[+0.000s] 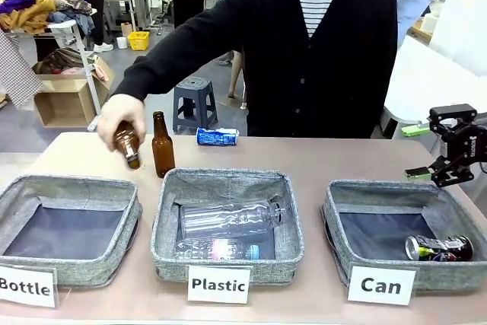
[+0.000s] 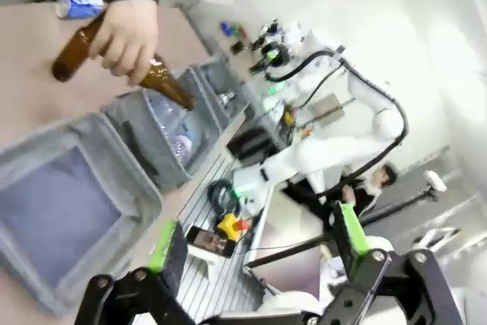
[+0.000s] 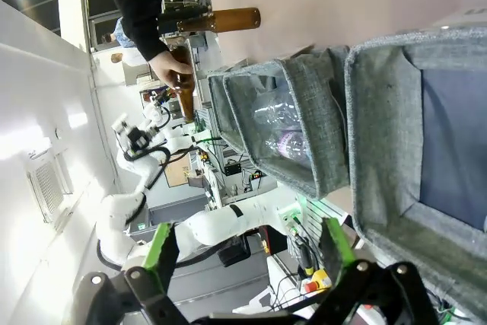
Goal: Sort the can waste into the basket.
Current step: Pick up the can waste from the table and place it in the right Fabric basket.
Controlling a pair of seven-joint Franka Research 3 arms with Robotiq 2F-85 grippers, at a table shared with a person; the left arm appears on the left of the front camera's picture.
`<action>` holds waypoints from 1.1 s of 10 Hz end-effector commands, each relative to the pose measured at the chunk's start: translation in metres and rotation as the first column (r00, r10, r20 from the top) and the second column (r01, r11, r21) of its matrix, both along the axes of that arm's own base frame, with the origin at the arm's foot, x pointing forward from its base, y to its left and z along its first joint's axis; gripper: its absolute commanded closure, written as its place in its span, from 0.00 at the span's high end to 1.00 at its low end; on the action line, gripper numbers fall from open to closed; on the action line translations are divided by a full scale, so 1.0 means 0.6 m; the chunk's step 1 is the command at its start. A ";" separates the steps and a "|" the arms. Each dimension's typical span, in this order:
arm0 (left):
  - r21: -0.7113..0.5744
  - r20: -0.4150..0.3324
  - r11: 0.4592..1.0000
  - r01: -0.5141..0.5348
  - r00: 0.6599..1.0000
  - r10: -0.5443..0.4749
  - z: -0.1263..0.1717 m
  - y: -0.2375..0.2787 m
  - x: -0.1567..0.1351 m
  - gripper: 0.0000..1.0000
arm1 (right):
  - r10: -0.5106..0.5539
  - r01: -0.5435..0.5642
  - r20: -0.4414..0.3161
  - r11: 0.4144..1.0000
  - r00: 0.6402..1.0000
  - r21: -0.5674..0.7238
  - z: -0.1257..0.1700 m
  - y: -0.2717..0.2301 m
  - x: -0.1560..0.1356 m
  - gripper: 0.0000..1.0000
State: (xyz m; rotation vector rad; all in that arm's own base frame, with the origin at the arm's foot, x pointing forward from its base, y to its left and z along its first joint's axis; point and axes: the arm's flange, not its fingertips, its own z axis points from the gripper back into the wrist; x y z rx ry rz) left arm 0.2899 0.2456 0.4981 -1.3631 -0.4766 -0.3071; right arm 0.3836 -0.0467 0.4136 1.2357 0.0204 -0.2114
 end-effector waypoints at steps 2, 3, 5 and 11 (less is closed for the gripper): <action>-0.229 -0.023 0.922 -0.313 0.949 0.316 -0.093 0.161 -0.139 1.00 | 0.001 -0.001 0.009 1.000 1.000 -0.004 0.003 0.001 0.000 1.00; -0.286 -0.032 0.881 -0.377 0.923 0.385 -0.123 0.173 -0.164 1.00 | 0.001 -0.001 0.009 1.000 1.000 -0.004 0.003 0.001 0.000 1.00; -0.306 -0.052 0.869 -0.390 0.918 0.394 -0.153 0.170 -0.173 1.00 | 0.001 -0.001 0.009 1.000 1.000 -0.004 0.003 0.001 0.000 1.00; -0.174 -0.013 0.942 -0.287 0.957 0.289 -0.088 0.119 -0.101 1.00 | 0.001 -0.001 0.009 1.000 1.000 -0.004 0.003 0.001 0.000 1.00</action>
